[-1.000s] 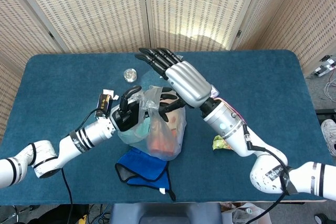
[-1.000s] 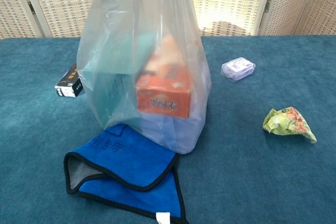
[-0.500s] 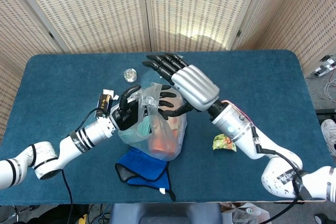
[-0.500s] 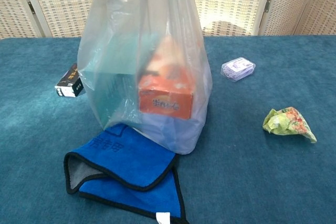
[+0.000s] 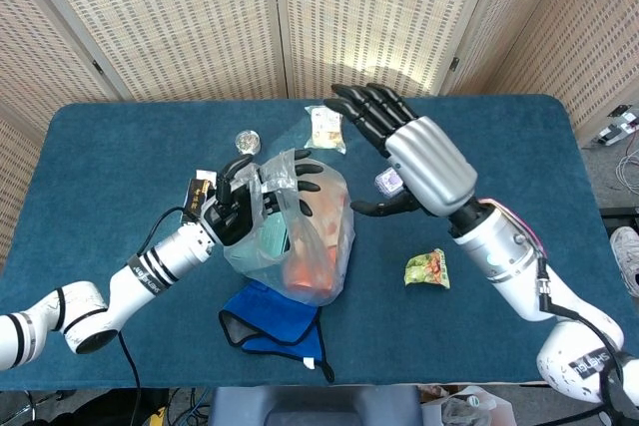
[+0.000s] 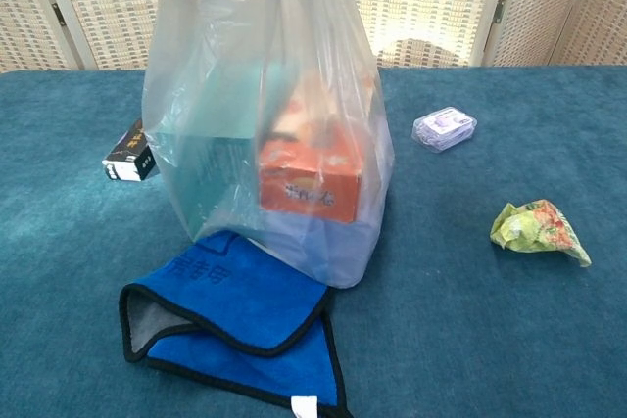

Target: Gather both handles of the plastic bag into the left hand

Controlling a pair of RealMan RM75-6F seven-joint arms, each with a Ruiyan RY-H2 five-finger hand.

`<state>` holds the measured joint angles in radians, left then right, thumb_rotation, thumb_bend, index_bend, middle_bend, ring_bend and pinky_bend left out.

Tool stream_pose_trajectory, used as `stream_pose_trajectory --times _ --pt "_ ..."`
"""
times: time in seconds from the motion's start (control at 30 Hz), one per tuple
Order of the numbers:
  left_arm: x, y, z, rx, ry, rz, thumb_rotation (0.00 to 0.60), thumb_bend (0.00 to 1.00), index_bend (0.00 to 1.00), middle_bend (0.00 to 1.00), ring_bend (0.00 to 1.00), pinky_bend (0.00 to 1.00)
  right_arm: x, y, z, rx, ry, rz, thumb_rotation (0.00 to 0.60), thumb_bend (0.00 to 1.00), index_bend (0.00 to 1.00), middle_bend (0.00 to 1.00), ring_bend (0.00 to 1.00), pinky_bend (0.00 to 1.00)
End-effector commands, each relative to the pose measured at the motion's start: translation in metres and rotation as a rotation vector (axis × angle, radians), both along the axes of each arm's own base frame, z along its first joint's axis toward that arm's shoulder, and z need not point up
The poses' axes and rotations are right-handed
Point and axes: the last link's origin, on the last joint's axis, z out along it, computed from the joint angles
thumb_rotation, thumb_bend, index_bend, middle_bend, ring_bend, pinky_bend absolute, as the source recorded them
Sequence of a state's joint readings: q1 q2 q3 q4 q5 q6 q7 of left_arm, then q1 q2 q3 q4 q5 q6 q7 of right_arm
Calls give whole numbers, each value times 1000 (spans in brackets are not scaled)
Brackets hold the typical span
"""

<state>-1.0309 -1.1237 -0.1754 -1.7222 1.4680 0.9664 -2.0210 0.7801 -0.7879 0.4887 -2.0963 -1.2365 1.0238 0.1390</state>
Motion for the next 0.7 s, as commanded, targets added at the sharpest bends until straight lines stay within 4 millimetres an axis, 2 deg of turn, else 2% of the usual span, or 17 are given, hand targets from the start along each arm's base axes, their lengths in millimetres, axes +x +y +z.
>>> stream_pose_trajectory --times 0.03,0.2,0.27,0.43,0.5,0.53,0.57,0.7 --pt "3 -2 1 -42 -41 45 42 358 139 191 228 350 -19 12 17 -77 -19 -6 600 0 0 0 0 0" --pt "9 -4 2 -88 -79 82 130 358 131 191 228 350 -40 21 30 -142 -26 -43 600 0 0 0 0 0" --pt "12 -3 3 -114 -105 107 190 358 123 191 228 350 -49 25 35 -165 -27 -58 600 0 0 0 0 0" --pt "18 -4 9 -139 -129 135 395 358 113 191 229 351 -72 33 44 -218 -18 -108 600 0 0 0 0 0" --pt "19 -5 13 -146 -136 141 550 358 112 193 231 389 -82 35 47 -232 -13 -127 600 0 0 0 0 0" --pt "20 -5 16 -145 -135 145 584 358 112 196 234 408 -88 38 48 -243 -5 -141 600 0 0 0 0 0" --pt "19 -4 18 -140 -129 150 600 358 112 204 242 445 -93 40 49 -252 0 -151 600 0 0 0 0 0" --pt "19 -4 25 -117 -95 180 600 358 142 275 318 603 -117 53 47 -286 62 -199 600 0 0 0 0 0"
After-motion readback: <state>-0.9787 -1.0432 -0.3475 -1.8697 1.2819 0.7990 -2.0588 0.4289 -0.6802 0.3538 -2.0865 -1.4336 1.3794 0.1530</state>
